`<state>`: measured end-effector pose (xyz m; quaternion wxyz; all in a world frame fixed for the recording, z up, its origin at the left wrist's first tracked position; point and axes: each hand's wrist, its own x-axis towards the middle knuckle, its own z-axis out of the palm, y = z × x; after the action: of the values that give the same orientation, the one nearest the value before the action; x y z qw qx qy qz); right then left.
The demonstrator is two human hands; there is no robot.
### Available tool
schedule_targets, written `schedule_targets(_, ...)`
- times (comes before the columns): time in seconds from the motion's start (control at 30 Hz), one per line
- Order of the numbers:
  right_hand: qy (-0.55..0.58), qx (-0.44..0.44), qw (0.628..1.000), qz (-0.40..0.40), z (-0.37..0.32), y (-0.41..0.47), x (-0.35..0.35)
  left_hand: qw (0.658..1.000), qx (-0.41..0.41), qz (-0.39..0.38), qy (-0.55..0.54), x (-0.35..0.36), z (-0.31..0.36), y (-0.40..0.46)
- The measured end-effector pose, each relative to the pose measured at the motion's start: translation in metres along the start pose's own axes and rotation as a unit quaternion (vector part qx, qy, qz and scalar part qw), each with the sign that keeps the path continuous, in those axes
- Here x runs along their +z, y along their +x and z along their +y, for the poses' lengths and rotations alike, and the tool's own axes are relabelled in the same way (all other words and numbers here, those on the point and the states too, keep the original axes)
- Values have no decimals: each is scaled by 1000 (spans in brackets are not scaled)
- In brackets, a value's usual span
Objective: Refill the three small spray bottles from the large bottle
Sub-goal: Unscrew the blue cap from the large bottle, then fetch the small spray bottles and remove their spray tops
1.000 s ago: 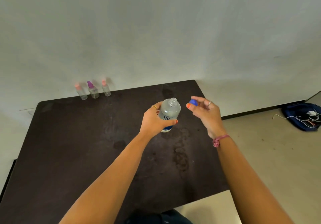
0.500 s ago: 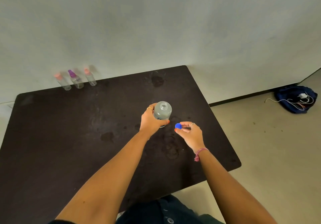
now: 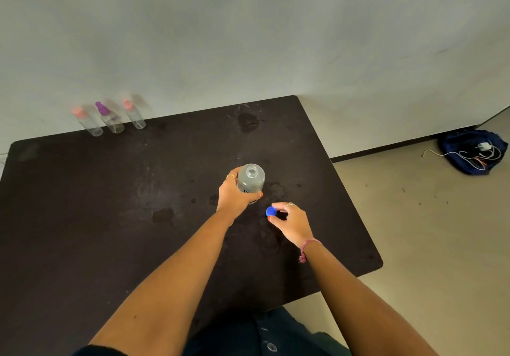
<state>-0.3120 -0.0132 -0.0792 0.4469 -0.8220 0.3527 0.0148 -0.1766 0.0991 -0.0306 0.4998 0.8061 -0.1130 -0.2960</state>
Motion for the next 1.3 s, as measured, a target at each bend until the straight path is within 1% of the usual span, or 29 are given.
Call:
schedule_targets(0.2, 2, 2, 1000, -23, 1, 4, -5, 1000, 6, -17, 9, -2, -6, 6)
schedule_targets(0.33, 2, 1, 999, -36, -2, 8, -17, 998, 6, -49, 27, -10, -11, 7)
schedule_targets(0.4, 8, -3, 1000, -16, -10, 12, -25, 997, 9, -59, 47, -19, -16, 6)
schedule_targets(0.5, 50, -14, 998, 40, -32, 21, -35, 997, 19, -65, 49, -41, -28, 1)
schedule_targets(0.57, 71, -35, 994, 69, -54, 26, -39, 996, 35, -50, 64, -61, -35, -3)
schedule_targets(0.67, 95, -88, 985, 112, -95, 32, -39, 993, 68, -3, 94, -98, -40, -13)
schedule_targets(0.8, 122, -154, 971, 139, -149, 35, -30, 989, 100, 54, 95, -149, -40, -26)
schedule_targets(0.9, 118, -188, 967, 128, -190, 39, -12, 987, 108, 75, 97, -186, -42, -34)
schedule_targets(1.0, 109, -209, 967, 97, -227, 46, 18, 983, 117, 92, 107, -220, -47, -37)
schedule_targets(1.3, 40, -244, 969, 21, -305, 91, 111, 981, 116, 113, 107, -297, -58, -19)
